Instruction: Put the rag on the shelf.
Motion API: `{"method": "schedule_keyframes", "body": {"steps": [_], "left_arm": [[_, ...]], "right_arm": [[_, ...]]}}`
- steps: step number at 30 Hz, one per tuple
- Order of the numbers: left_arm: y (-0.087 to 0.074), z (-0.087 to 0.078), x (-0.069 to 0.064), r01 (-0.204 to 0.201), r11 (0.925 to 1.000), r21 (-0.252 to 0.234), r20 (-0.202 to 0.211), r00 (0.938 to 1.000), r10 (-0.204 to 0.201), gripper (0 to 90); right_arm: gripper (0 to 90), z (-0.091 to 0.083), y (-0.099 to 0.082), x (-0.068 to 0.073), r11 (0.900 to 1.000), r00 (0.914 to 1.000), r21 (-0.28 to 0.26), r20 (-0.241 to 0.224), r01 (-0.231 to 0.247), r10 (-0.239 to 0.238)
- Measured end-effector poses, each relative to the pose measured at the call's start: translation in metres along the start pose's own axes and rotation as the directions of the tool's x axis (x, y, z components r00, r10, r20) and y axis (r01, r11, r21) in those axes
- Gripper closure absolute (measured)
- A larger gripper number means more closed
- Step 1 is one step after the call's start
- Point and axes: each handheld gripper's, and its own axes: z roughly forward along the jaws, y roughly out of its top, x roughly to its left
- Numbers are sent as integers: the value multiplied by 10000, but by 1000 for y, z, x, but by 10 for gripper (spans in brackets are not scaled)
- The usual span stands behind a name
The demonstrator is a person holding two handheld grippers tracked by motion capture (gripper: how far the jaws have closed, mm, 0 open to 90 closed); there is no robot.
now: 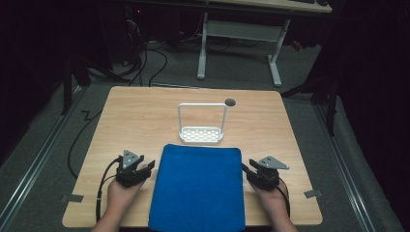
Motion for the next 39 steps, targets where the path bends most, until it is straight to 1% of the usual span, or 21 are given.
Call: {"method": "schedule_keyframes", "body": {"steps": [2,3,4,6,8,11,14,16,18,20,22,25,27,29,31,33,34,35,37,38,39], "left_arm": [[1,-4,4,474,9980,-430,346,9983,-459,498],[1,-4,5,675,9959,-600,589,9962,-639,500],[1,-2,5,789,9949,-632,771,9943,-740,500],[1,2,3,600,9972,-437,695,9960,-569,497],[0,2,-1,219,9985,-495,702,9974,-183,483],[-1,0,-5,-51,9981,-618,596,9982,88,470],[-1,0,-5,-24,9979,-642,483,9988,55,459],[-1,0,-4,7,9979,-642,437,9990,21,469],[0,1,-4,-37,9983,-574,536,9985,68,473],[0,2,-5,-85,9992,-402,541,9985,107,447],[1,3,-4,-113,9996,-274,598,9981,130,448],[1,3,-4,-292,9990,-328,896,9955,320,573],[1,2,-7,-558,9979,-317,888,9943,584,591],[1,1,-9,-646,9974,-313,925,9934,672,603],[1,0,-13,-544,9984,-152,1415,9884,561,626],[1,1,-14,-603,9981,-130,1474,9872,616,646],[2,2,-21,-933,9956,39,1461,9850,917,675],[3,3,-24,-957,9953,125,1441,9852,929,686],[4,6,-30,-1112,9930,394,1503,9831,1041,764],[4,8,-35,-1358,9893,524,1478,9808,1268,792],[3,11,-41,-1710,9827,709,1470,9762,1593,827]], "right_arm": [[599,0,-1,-4,9992,9992,42,-102,-395,396],[598,-1,-2,-6,9987,9986,119,-178,-503,505],[603,-1,-2,-6,9985,9986,135,-77,-524,525],[614,-2,-2,-5,9988,9988,63,91,-483,483],[608,-5,-2,-4,9990,9989,-29,150,-441,441],[593,-6,-2,-4,9983,9982,-106,153,-571,572],[592,-4,0,-4,9972,9973,-172,57,-730,731],[595,-3,2,-3,9978,9980,-181,34,-635,636],[603,-2,6,-2,9983,9983,-65,-138,-574,573],[604,-3,8,3,9991,9989,-125,-246,-394,391],[604,-3,9,7,9999,9995,-78,-298,-128,125],[615,-2,9,13,9999,9987,121,-496,93,-87],[632,-3,10,14,9998,9973,75,-705,205,-199],[654,-4,9,15,9999,9949,137,-1009,81,-66],[701,-4,7,18,9996,9921,249,-1252,142,-109],[749,-3,6,21,9989,9902,283,-1358,376,-335],[782,-1,7,24,9979,9877,307,-1471,578,-527],[805,0,8,25,9968,9856,343,-1556,725,-663],[869,3,12,30,9953,9809,314,-1752,919,-850],[888,5,13,32,9945,9801,373,-1771,983,-903],[900,8,14,35,9930,9789,453,-1785,1090,-993]]}}
